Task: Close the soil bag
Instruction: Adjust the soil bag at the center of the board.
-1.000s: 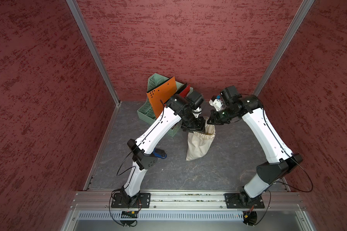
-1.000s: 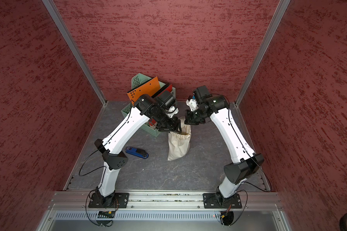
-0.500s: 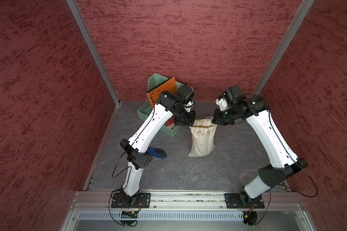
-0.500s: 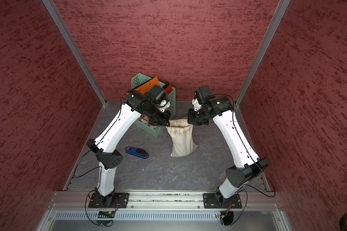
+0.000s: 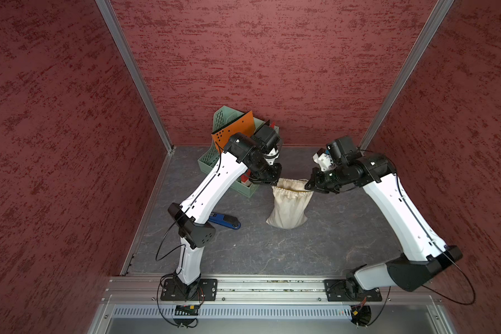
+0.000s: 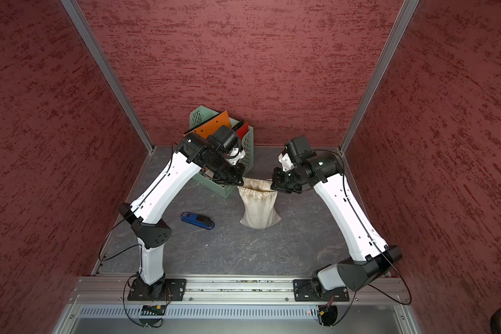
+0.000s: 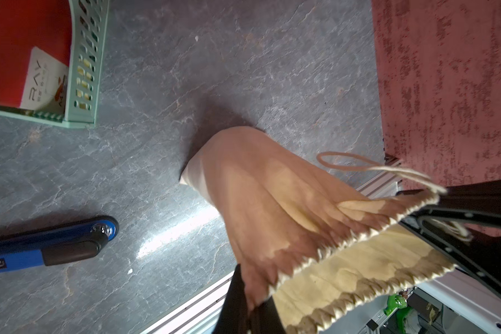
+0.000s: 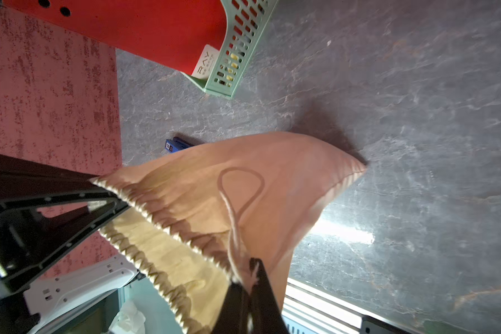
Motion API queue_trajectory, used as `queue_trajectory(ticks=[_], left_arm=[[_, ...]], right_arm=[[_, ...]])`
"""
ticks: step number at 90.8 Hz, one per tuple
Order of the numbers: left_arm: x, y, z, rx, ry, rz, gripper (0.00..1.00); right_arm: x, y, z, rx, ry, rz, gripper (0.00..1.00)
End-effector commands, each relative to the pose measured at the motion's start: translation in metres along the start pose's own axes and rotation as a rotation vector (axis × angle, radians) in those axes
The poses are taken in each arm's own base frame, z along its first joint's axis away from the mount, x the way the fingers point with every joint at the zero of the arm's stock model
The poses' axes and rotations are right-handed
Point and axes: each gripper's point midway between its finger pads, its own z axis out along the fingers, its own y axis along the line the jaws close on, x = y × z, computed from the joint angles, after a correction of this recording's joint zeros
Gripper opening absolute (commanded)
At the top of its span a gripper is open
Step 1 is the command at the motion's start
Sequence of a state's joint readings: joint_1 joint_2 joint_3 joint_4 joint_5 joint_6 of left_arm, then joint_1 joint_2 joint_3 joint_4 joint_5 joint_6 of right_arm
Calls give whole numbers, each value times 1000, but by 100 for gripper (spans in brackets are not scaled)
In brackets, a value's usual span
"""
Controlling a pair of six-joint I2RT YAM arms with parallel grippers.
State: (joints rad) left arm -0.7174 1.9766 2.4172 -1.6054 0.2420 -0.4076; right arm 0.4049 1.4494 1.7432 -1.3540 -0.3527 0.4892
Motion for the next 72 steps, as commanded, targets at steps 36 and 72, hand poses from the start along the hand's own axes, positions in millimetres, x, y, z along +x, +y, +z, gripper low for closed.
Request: queue_trajectory(ticks=[36,72], left_arm=[[25,28,-19,-87,70,-3,4],[23,30,-22,-73,69,-1,5]], right_arm=[[-21,2,11,25,45,-119,55],[-45,8,-20,15,-194,-136,0]])
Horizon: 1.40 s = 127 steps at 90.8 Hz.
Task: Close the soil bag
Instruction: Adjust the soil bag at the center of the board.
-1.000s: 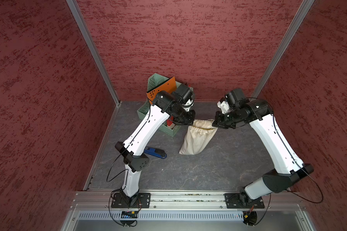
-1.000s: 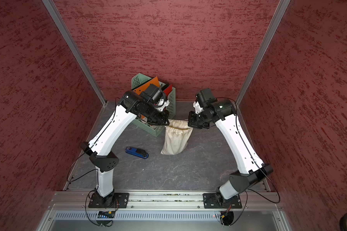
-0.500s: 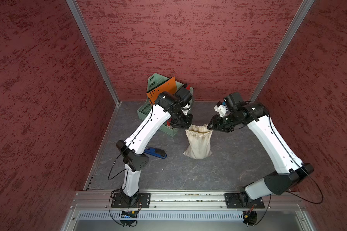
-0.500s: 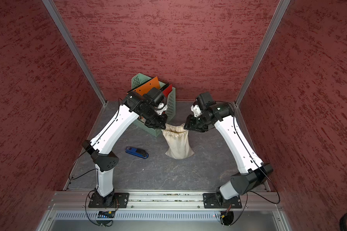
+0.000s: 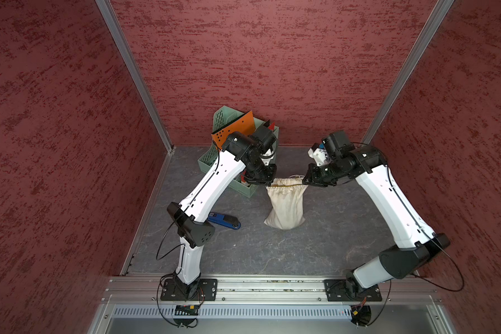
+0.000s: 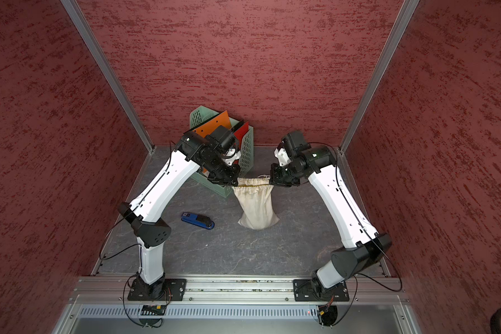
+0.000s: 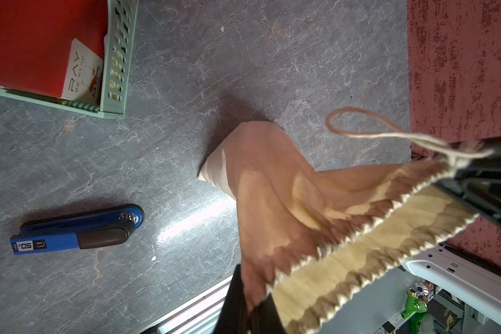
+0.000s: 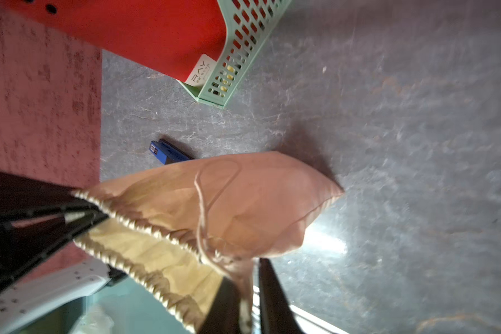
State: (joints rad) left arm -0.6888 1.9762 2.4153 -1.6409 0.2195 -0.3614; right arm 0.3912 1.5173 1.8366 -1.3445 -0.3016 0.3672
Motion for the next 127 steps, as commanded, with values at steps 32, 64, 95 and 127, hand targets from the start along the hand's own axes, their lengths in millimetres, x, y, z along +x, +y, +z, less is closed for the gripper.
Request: queue_trajectory(ticks=[32,64,95,127], left_arm=[[23,20,-21,-39,65,-17,5],[25,-12,-12,30,90,81,4],[34,-17,-14,21,93,117,4],[39,-16,-19,24,76,128,4]], right_arm=[[11,-29,-17,86,-102,125,0],[2,22,-7,-239,-138,33,7],[-15,53,-13,-453,-81,78,66],[13,37,9,-386,131,152,63]])
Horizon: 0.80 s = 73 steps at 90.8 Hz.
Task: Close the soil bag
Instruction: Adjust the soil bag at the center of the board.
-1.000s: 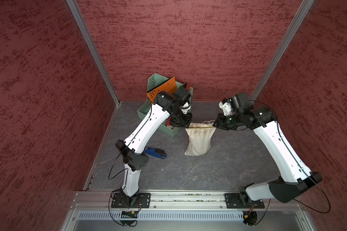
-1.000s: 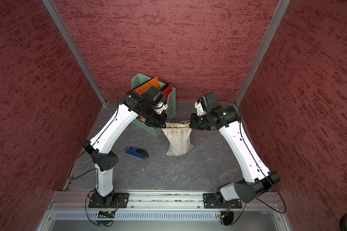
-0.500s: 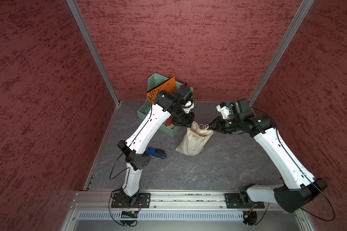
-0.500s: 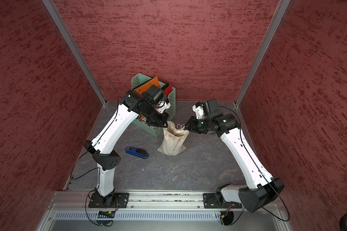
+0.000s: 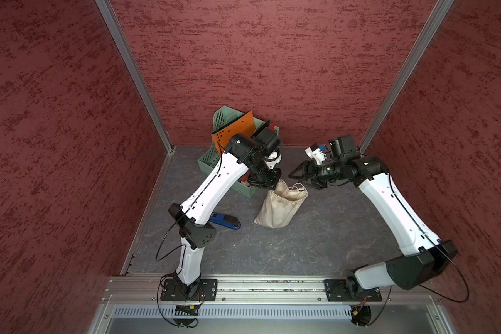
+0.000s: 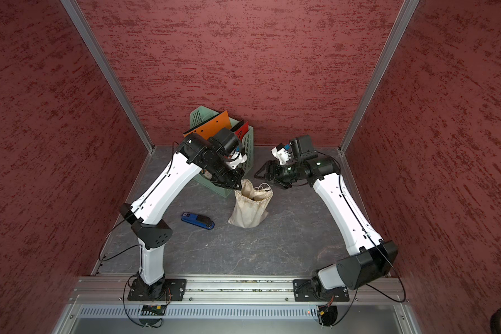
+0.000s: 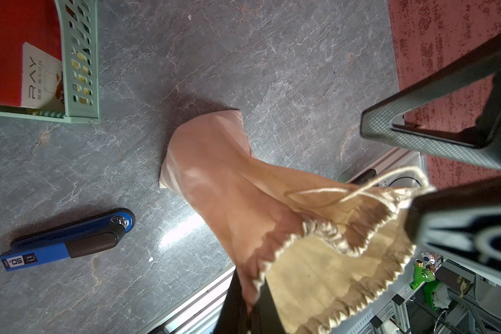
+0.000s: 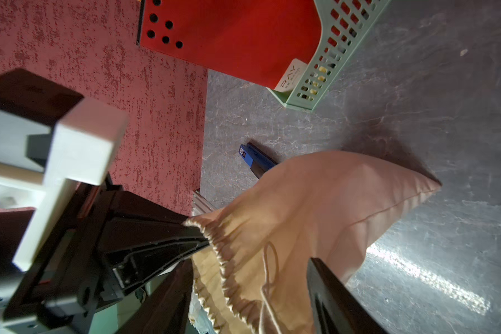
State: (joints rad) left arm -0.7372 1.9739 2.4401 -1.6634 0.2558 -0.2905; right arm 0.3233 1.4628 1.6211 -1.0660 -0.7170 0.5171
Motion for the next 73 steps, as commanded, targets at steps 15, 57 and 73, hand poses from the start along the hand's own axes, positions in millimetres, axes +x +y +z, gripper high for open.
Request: queue_trajectory(ticks=[15,57,73], left_arm=[[27,4,-15,-21,53,19,4],[30,4,-19,-19,43,22,4],[29,2,-17,-14,43,19,4]], right_arm=[[16,-4,-4,19,80,39,53],[13,-10,-8,64,36,58,25],[6,-14,-5,78,6,71,18]])
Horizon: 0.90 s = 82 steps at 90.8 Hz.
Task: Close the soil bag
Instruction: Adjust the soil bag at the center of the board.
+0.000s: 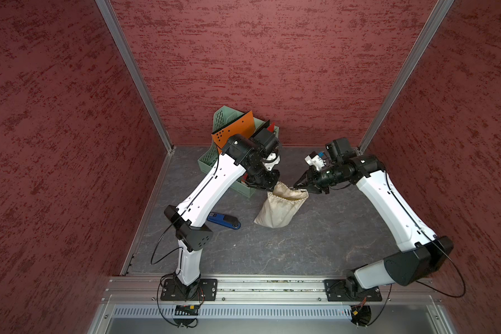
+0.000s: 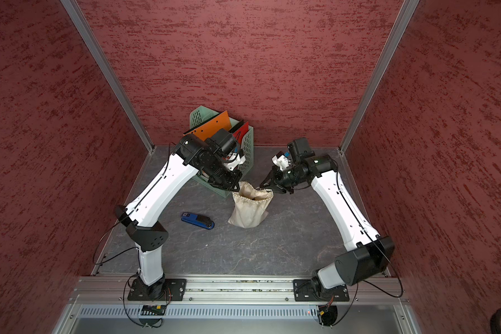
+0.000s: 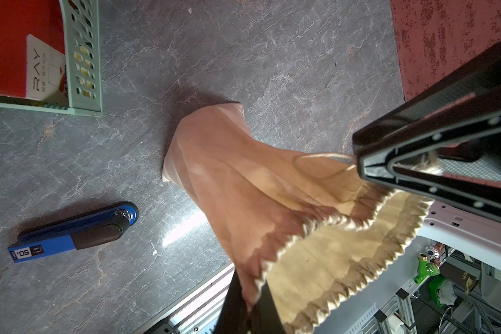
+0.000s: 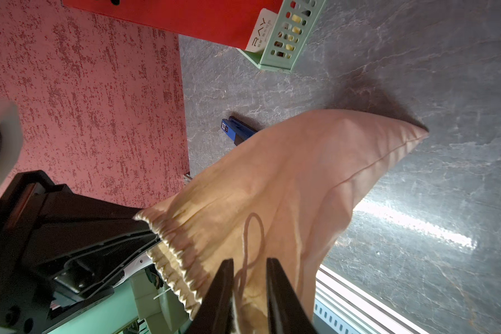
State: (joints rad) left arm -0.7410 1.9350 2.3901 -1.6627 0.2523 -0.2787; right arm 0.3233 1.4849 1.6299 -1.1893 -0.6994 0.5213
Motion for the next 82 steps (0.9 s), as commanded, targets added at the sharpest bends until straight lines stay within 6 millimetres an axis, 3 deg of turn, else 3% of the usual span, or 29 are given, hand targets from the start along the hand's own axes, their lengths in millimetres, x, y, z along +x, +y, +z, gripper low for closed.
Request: queue_trajectory(ticks=[1,27,64,82], left_arm=[[20,1,-13,-8,34,7,4],[20,0,-11,-7,41,1,4],[24,2,-9,-16,57,-21,4],[28,0,0,1,77,-31,4]], right_arm=[[-11,4,-9,6,-76,-19,17],[-23,10,-18,-32,-209,-32,0],[-39,29,-43,-153,-439,-89,0],[-40,27,-38,-200,-456,-73,0]])
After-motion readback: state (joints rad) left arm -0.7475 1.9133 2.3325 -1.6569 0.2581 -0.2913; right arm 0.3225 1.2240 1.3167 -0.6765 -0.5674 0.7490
